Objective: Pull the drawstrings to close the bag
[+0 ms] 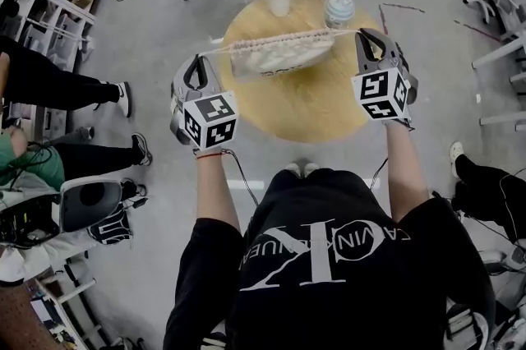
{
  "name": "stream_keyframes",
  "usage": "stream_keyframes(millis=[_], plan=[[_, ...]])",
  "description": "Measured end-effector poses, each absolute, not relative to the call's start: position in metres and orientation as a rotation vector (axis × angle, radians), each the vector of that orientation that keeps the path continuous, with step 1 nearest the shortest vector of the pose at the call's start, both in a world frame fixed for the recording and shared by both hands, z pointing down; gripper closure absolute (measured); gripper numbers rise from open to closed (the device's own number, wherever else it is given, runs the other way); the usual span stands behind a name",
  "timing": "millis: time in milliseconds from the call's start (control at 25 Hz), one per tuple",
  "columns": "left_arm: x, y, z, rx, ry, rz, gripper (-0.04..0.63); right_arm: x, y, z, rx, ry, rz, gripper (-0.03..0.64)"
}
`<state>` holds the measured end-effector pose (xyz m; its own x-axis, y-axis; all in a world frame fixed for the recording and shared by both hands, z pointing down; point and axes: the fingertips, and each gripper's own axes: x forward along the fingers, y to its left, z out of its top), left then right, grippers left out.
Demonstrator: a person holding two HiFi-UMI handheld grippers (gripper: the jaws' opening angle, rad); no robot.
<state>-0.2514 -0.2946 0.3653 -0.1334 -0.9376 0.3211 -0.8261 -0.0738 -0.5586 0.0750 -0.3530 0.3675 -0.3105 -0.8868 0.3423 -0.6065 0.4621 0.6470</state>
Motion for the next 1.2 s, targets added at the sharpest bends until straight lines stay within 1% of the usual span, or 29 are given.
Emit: stream_keyframes(millis=[200,400,920,1200], plan=[[-0.256,-0.296,0.350,-1.889,2.009,-0.986,0.579,0.076,-0.358,0.354,1.271,-2.017,-0.559,0.595],[-0.256,-0.292,0.337,-1.704,1.956,-1.039,0.578,0.082,-0.361,0.346,1.308,-1.975,-0.597,0.595],[-0.260,-0.295,0.317,-1.704,1.999,-1.010,0.580,0.104,-0.371,0.327,1.325,-1.846,-0.701,0.595],[-0.271,-0.295,0.322,-1.744,1.992,-1.018,0.580,0.112,-0.371,0.325,1.298,-1.779,-0.747,0.595]])
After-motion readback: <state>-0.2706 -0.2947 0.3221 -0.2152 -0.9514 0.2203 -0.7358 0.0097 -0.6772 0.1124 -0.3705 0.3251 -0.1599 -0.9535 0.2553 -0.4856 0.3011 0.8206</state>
